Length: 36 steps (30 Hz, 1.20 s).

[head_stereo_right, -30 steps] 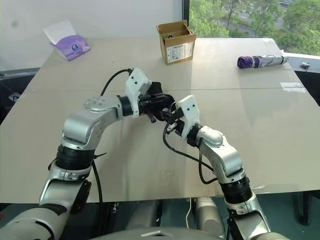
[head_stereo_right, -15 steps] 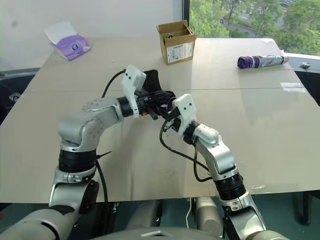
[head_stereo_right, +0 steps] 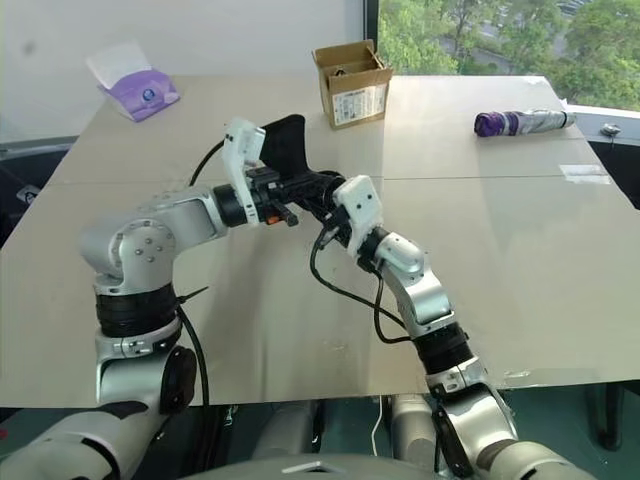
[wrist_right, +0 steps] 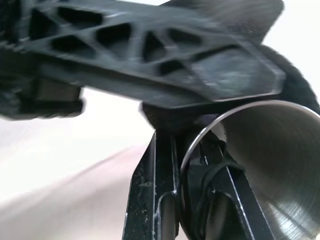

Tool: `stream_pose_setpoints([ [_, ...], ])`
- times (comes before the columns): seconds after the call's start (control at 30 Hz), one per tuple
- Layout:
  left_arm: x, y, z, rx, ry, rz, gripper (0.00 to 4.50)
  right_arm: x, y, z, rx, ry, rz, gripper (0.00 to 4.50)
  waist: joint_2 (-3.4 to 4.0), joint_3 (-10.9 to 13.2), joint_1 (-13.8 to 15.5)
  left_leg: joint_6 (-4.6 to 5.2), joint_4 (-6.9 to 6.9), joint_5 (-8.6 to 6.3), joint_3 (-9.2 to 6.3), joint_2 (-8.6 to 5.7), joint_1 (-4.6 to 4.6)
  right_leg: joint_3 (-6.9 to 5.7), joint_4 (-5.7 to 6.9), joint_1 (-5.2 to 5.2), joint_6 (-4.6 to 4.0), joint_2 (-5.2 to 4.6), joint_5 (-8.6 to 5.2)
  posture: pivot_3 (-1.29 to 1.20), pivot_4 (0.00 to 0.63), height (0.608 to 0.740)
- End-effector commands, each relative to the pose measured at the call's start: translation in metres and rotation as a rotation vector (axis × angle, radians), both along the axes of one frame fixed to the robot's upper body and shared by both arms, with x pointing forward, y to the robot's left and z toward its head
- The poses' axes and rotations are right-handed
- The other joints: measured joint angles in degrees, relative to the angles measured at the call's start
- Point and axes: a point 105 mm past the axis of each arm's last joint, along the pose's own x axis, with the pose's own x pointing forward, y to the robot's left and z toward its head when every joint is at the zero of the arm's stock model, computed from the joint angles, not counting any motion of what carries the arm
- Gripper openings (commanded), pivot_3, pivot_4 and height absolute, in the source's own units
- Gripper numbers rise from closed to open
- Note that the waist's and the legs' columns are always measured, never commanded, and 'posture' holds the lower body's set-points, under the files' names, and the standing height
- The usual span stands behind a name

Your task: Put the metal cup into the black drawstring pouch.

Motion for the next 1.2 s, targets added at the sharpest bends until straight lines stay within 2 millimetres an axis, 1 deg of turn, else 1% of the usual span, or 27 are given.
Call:
stream_pose_setpoints([
  [0.03, -0.012, -0.023, 0.016, -0.016, -0.067, -0.099, 0.00, -0.004, 0.017, 0.010, -0.026, -0.060, 0.051, 0.05, 0.00, 0.0, 0.0, 0.00, 0.00, 0.00, 0.00, 0.00, 0.00, 0.00, 0.01, 0.00, 0.00, 0.00, 0.00, 0.00, 0.150, 0.740],
  [0.1, -0.007, -0.020, 0.022, -0.052, -0.104, -0.053, 0.00, -0.004, 0.021, 0.014, 0.052, 0.020, 0.072, 0.05, 0.00, 0.0, 0.0, -0.01, 0.00, 0.00, -0.02, 0.00, 0.00, -0.01, 0.01, 0.00, 0.00, 0.01, 0.00, 0.00, 0.150, 0.740],
  [0.13, -0.003, -0.015, 0.023, -0.046, -0.143, -0.018, 0.00, -0.004, 0.021, 0.012, 0.065, 0.054, 0.076, 0.05, 0.00, 0.0, 0.0, -0.01, 0.00, 0.00, -0.02, 0.01, 0.00, -0.01, 0.01, 0.00, 0.00, 0.01, 0.00, 0.00, 0.150, 0.740],
  [0.23, 0.001, -0.004, 0.010, 0.010, -0.134, 0.012, 0.00, 0.005, 0.013, -0.001, 0.123, 0.202, 0.039, 0.05, 0.01, 0.0, 0.0, -0.02, -0.01, 0.01, -0.01, 0.00, 0.00, 0.01, 0.01, -0.01, -0.01, 0.00, 0.00, 0.00, 0.150, 0.740],
  [0.3, 0.000, -0.001, 0.000, 0.007, -0.075, 0.017, 0.00, 0.007, 0.009, -0.004, 0.208, 0.294, 0.029, 0.05, 0.01, 0.0, 0.0, -0.02, -0.07, 0.01, 0.01, 0.00, 0.03, 0.03, 0.01, -0.01, -0.01, 0.00, 0.01, 0.00, 0.150, 0.740],
  [0.4, -0.001, 0.001, -0.010, 0.043, -0.050, 0.038, 0.00, 0.009, 0.007, -0.006, 0.249, 0.348, 0.005, 0.05, 0.01, 0.0, 0.0, -0.01, -0.12, 0.00, 0.00, 0.01, 0.03, 0.01, -0.01, -0.03, -0.02, 0.01, 0.00, 0.00, 0.150, 0.740],
  [0.47, -0.001, -0.002, -0.014, 0.070, -0.039, 0.047, 0.00, 0.006, 0.016, -0.008, 0.077, 0.218, -0.007, 0.05, 0.01, 0.0, 0.1, 0.00, -0.13, 0.00, 0.01, 0.00, 0.00, 0.02, -0.02, -0.05, -0.02, 0.00, 0.00, 0.00, 0.150, 0.740],
  [0.53, -0.001, -0.008, -0.011, 0.049, -0.020, 0.026, 0.00, 0.001, 0.028, -0.007, -0.043, 0.098, 0.025, 0.05, 0.01, 0.0, 0.1, 0.07, -0.12, -0.04, 0.02, -0.05, 0.01, 0.02, -0.03, -0.05, -0.01, -0.02, 0.00, 0.00, 0.150, 0.740],
  [0.63, -0.001, -0.020, -0.005, 0.021, 0.004, -0.014, 0.00, -0.009, 0.049, 0.001, -0.112, -0.041, 0.111, 0.05, 0.01, 0.0, 0.0, 0.13, -0.11, -0.08, 0.01, -0.04, 0.01, 0.01, 0.00, -0.05, 0.00, -0.01, 0.00, 0.00, 0.150, 0.740],
  [0.73, 0.004, -0.027, 0.007, -0.049, 0.034, -0.018, 0.00, -0.026, 0.067, -0.001, -0.240, -0.229, 0.234, 0.05, 0.00, 0.0, -0.1, 0.10, -0.11, -0.06, 0.00, -0.02, 0.03, 0.00, 0.02, -0.04, 0.00, 0.01, 0.00, 0.00, 0.150, 0.740],
  [0.83, 0.006, -0.026, 0.013, -0.113, 0.085, -0.025, 0.00, -0.027, 0.071, -0.004, -0.293, -0.305, 0.264, 0.05, -0.01, 0.0, -0.1, -0.03, -0.10, 0.01, 0.01, -0.03, 0.03, 0.02, -0.03, -0.03, 0.00, 0.00, 0.01, 0.00, 0.150, 0.740],
  [0.9, 0.001, -0.025, 0.012, -0.116, 0.106, -0.042, 0.00, -0.022, 0.069, -0.006, -0.278, -0.283, 0.250, 0.05, -0.01, 0.0, -0.2, -0.04, -0.13, 0.02, 0.02, -0.01, 0.04, 0.02, -0.04, -0.05, 0.00, 0.00, 0.01, 0.00, 0.150, 0.740],
  [0.93, -0.006, -0.025, 0.010, -0.099, 0.102, -0.070, 0.00, -0.016, 0.066, -0.005, -0.222, -0.211, 0.221, 0.05, -0.01, 0.0, -0.2, -0.04, -0.15, 0.02, 0.01, -0.01, 0.03, 0.03, -0.06, -0.05, 0.00, 0.00, 0.01, 0.00, 0.150, 0.740],
  [1.0, -0.020, -0.024, 0.004, -0.077, 0.108, -0.110, 0.00, -0.001, 0.056, 0.002, -0.053, -0.042, 0.166, 0.05, 0.00, 0.0, -0.4, -0.05, -0.17, 0.02, 0.02, 0.00, 0.03, 0.05, -0.08, -0.06, 0.00, 0.00, 0.01, 0.00, 0.150, 0.740],
  [1.03, -0.022, -0.020, 0.003, -0.084, 0.113, -0.103, 0.00, 0.004, 0.050, 0.002, -0.006, 0.006, 0.144, 0.05, 0.00, 0.0, -0.4, -0.06, -0.21, 0.02, 0.04, 0.01, 0.01, 0.08, -0.08, -0.10, -0.01, -0.01, 0.01, 0.00, 0.150, 0.740],
  [1.13, -0.016, -0.002, 0.001, -0.101, 0.103, -0.010, 0.00, 0.007, 0.031, -0.004, 0.032, 0.066, 0.107, 0.05, 0.00, 0.0, 0.1, -0.07, -0.23, 0.02, 0.02, 0.00, 0.00, 0.05, -0.08, -0.11, -0.01, -0.03, 0.01, 0.00, 0.150, 0.740],
  [1.2, -0.006, 0.014, -0.005, -0.079, 0.107, 0.072, 0.00, 0.002, 0.018, -0.006, 0.051, 0.093, 0.100, 0.05, -0.01, 0.0, 0.4, -0.07, -0.23, 0.02, -0.02, -0.03, 0.00, 0.01, -0.07, -0.10, -0.01, -0.06, 0.01, 0.00, 0.150, 0.740],
])
